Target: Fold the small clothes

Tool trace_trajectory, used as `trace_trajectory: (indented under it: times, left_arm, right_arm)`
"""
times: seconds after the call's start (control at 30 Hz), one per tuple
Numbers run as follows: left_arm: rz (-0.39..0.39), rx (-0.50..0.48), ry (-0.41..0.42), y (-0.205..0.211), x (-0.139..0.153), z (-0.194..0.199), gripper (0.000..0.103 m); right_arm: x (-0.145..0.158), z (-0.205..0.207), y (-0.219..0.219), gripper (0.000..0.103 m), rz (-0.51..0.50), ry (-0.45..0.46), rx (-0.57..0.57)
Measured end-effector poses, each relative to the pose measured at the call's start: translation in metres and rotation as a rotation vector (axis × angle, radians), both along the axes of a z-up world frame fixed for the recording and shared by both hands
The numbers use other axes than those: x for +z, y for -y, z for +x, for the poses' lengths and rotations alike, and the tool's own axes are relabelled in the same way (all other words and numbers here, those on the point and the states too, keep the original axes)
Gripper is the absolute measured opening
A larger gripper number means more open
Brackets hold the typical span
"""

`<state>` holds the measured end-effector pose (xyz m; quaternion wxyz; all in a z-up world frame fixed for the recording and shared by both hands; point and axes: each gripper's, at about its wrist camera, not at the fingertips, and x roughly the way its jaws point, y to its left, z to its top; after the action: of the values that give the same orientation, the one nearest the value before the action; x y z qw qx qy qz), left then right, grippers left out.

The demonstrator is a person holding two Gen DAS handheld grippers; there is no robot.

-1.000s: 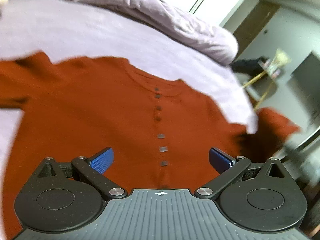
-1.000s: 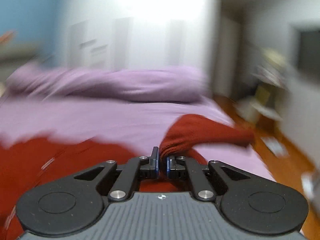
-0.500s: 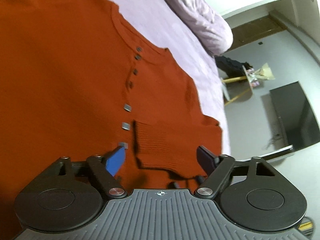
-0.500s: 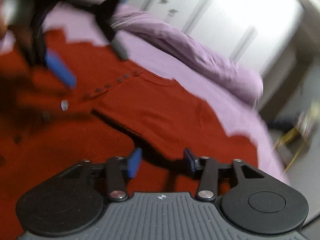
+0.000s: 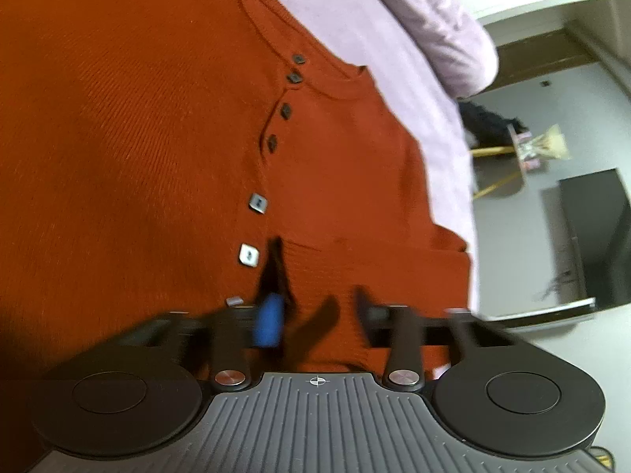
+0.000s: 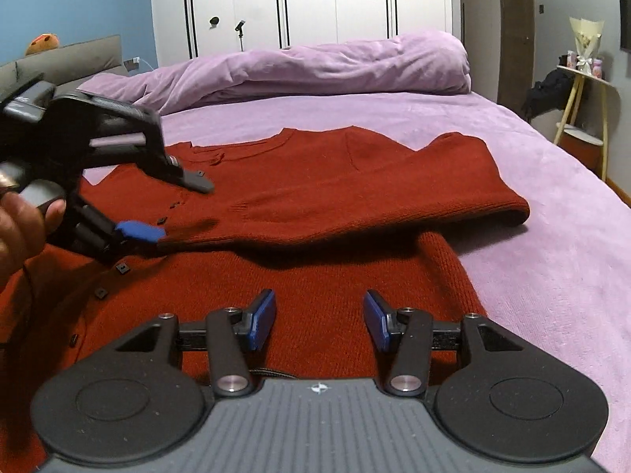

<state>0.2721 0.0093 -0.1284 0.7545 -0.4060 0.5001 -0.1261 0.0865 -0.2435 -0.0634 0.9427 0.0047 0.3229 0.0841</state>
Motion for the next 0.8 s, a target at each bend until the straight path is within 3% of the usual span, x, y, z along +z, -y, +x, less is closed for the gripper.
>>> trace_trajectory:
  times: [0.13, 0.27, 0.37, 0.43, 0.53, 0.63, 0.8]
  left_arm:
    - [-0.039, 0.019, -0.034, -0.006, -0.003, 0.013, 0.006]
    - [0.008, 0.008, 0.155, -0.026, 0.037, 0.012, 0.006]
    - [0.145, 0.018, 0.279, -0.049, 0.073, 0.010, 0.006]
    - [0.302, 0.037, 0.346, -0.065, 0.091, 0.012, 0.006]
    - [0.507, 0.083, 0.362, -0.088, 0.099, 0.015, 0.006]
    - [0.586, 0.121, 0.351, -0.108, 0.095, 0.015, 0.006]
    - [0.555, 0.132, 0.339, -0.120, 0.085, 0.016, 0.006]
  right_arm:
    - [0.003, 0.010, 0.007, 0.049, 0.088, -0.035, -0.025]
    - [0.011, 0.025, 0.035, 0.049, 0.289, -0.089, -0.087]
    - [0.016, 0.042, 0.054, 0.049, 0.446, -0.115, -0.125]
    - [0.021, 0.057, 0.059, 0.049, 0.496, -0.126, -0.130]
    - [0.024, 0.082, 0.060, 0.049, 0.562, -0.148, -0.145]
    - [0.023, 0.107, 0.057, 0.049, 0.555, -0.162, -0.203]
    - [0.023, 0.141, 0.044, 0.048, 0.385, -0.147, -0.253]
